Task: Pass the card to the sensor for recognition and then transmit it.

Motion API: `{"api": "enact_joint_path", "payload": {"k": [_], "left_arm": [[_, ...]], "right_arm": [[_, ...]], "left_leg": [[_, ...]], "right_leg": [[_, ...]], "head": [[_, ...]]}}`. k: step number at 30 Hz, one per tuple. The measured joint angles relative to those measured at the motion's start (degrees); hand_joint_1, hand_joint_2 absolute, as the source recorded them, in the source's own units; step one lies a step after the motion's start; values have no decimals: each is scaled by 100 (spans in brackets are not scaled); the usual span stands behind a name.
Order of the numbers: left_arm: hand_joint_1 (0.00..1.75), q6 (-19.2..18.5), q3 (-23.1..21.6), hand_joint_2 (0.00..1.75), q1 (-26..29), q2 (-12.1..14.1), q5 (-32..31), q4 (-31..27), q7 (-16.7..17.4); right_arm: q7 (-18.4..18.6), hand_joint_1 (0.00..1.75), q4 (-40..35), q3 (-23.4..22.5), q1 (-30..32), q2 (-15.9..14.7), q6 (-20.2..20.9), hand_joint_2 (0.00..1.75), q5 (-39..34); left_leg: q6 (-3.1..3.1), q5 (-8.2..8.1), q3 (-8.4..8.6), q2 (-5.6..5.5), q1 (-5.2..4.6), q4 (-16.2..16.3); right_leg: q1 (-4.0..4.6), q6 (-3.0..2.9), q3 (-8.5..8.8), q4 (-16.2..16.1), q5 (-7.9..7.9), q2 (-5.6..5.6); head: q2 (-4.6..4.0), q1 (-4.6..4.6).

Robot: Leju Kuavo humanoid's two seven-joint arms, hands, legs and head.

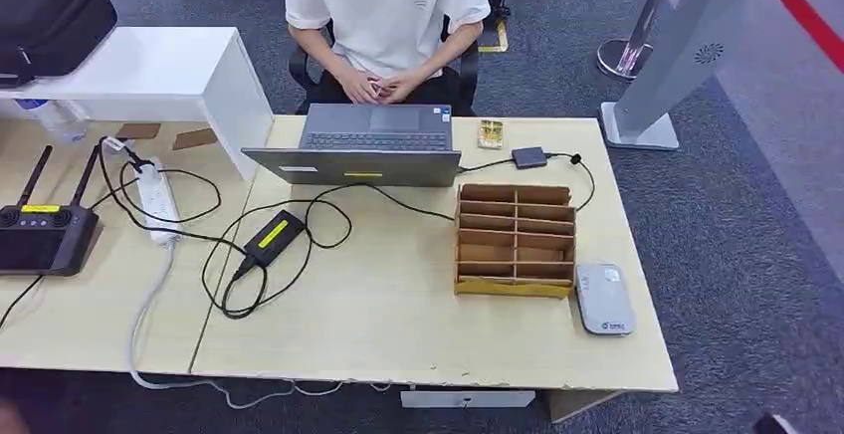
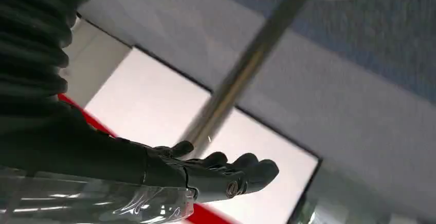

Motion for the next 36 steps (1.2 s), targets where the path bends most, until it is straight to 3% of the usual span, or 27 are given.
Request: {"api": "enact_joint_path", "payload": {"k": [1,2,3,4,8,18,23,32,34,36], "left_arm": [[0,2,0,0,0,0,2,0,2],[0,9,0,0,1,2,13,0,31],[0,17,0,175,-3,0,15,0,96],[0,24,0,175,-20,-2,28,0,153],[0,103,0,175,-33,-28,41,0,234],[0,221,-18,175,-48,-74,72,0,369],[0,293,-61,175,-56,-100,50,0,476],[0,361,-90,175,-63,-109,48,0,616],[0,527,-112,175,-67,-109,20,0,695],[0,1029,-162,175,-68,-111,-26,0,769]], "right_arm": [[6,0,8,0,4,15,8,175,4],[120,0,118,-11,32,226,94,175,20],[315,0,297,-11,63,628,315,175,-33],[408,0,396,-11,59,973,496,175,-44],[526,0,509,-11,50,1621,815,175,-98],[649,0,607,-103,-7,2877,1572,175,-127],[459,0,627,-111,-32,3237,1827,175,-97],[395,0,636,-343,-58,3505,2078,175,-444],[419,0,636,-419,-61,3534,2051,175,-492],[564,0,636,-507,-62,3565,1769,175,-542]], "left_leg": [[0,0,0,1,0,-1],[-3,-1,4,9,1,-3],[-12,-4,12,22,1,-9],[-12,-4,17,29,3,-11],[-19,1,21,34,3,-14],[-25,4,23,33,4,-16],[-25,4,23,34,3,-16],[-25,4,24,34,0,-15],[-25,4,24,33,0,-15],[-25,4,24,34,1,-15]], "right_leg": [[0,0,0,0,0,0],[1,-5,1,1,-3,5],[1,-12,1,5,-6,14],[4,-14,4,5,-7,23],[4,-16,5,6,-7,29],[3,-17,7,8,-7,30],[2,-17,8,7,-7,30],[-1,-17,9,6,-7,30],[-1,-17,9,6,-7,30],[0,-17,9,6,-7,30]], "head": [[0,-2],[0,-4],[0,7],[0,0],[0,2],[0,2],[0,2],[0,2],[0,2],[0,4]]}}
